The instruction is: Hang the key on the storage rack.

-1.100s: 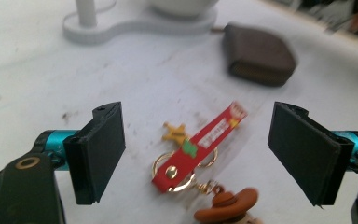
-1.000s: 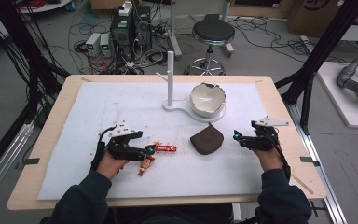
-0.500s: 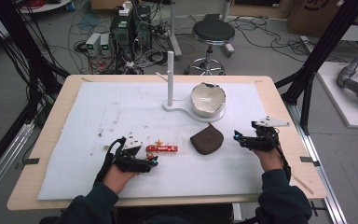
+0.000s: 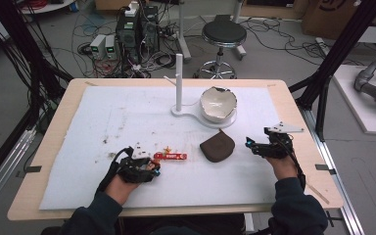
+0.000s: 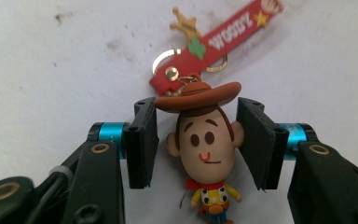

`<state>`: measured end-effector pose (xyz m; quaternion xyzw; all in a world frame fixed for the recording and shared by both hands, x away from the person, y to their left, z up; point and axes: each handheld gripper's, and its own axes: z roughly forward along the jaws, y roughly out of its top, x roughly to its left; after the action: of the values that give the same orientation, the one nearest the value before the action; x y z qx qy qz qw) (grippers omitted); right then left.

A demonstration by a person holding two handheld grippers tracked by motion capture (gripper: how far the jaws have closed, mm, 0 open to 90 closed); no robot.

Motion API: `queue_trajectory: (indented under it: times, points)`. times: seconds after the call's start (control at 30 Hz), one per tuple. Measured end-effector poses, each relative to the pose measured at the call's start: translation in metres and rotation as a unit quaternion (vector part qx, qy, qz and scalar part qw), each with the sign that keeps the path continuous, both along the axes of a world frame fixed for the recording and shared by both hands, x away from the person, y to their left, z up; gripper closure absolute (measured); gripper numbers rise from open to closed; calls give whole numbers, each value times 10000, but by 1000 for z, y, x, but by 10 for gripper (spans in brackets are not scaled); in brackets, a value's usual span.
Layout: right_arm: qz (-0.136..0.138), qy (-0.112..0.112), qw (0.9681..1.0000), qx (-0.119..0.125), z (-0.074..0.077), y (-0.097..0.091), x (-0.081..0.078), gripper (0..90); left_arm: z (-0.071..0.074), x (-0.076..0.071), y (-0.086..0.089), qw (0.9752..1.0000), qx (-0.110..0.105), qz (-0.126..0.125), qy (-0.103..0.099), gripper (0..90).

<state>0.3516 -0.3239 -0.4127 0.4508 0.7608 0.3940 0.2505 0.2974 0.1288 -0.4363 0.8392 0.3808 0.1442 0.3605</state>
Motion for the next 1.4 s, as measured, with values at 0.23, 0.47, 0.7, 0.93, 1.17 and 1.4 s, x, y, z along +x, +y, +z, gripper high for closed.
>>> queue_trajectory:
  times: [0.23, 0.47, 0.7, 0.93, 1.17, 1.4]
  points:
    - [-13, 5, 10000, 31, -1, -1, 0, 162, 41, 15, 11, 9934, -1069, -160, -372, 500]
    - [-19, 0, 10000, 43, 0, 1, 2, 162, 93, 45, 11, 9825, -1676, -477, -652, 501]
    - [19, 16, 10000, 44, 0, 4, 3, 162, 134, 75, 15, 9716, -2150, -684, -718, 502]
    - [40, -8, 10000, 48, 1, 3, 3, 162, 154, 92, 11, 9804, -1704, -487, -858, 504]
    - [50, 0, 10000, 50, 0, 4, 4, 162, 162, 102, 13, 9791, -1771, -337, -944, 505]
    - [51, 22, 10000, 58, 0, 5, 5, 162, 177, 119, 9, 9752, -1977, -406, -914, 505]
